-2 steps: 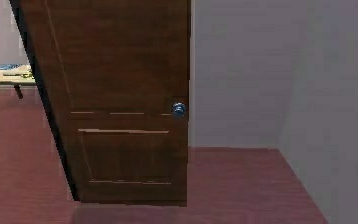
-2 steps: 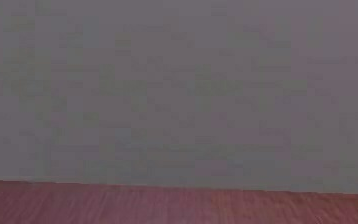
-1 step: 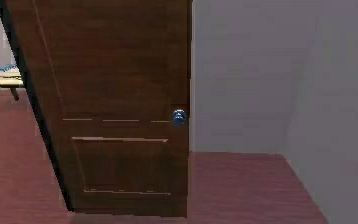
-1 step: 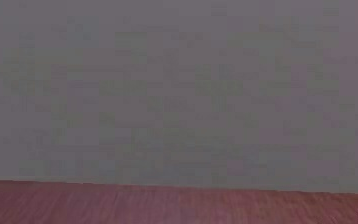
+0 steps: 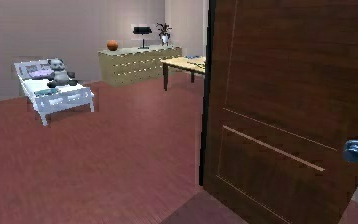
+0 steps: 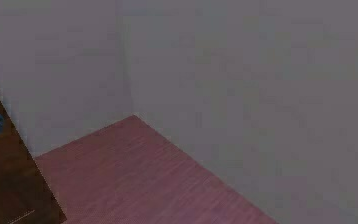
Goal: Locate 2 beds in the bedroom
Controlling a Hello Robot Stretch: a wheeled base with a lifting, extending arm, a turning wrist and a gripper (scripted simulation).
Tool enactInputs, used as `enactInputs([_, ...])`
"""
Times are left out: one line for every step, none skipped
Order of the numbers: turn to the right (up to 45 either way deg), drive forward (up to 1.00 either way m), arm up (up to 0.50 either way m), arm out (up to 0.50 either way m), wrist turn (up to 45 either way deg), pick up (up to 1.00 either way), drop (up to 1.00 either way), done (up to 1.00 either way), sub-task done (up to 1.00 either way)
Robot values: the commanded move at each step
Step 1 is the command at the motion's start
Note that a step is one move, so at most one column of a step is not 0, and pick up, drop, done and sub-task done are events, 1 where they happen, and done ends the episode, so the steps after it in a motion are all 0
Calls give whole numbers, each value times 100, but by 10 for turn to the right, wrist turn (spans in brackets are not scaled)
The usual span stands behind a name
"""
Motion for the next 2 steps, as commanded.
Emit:
enactInputs([-60,0,0,0,0,0,0,0,0])
enactInputs([0,35,0,0,0,0,0,0,0])
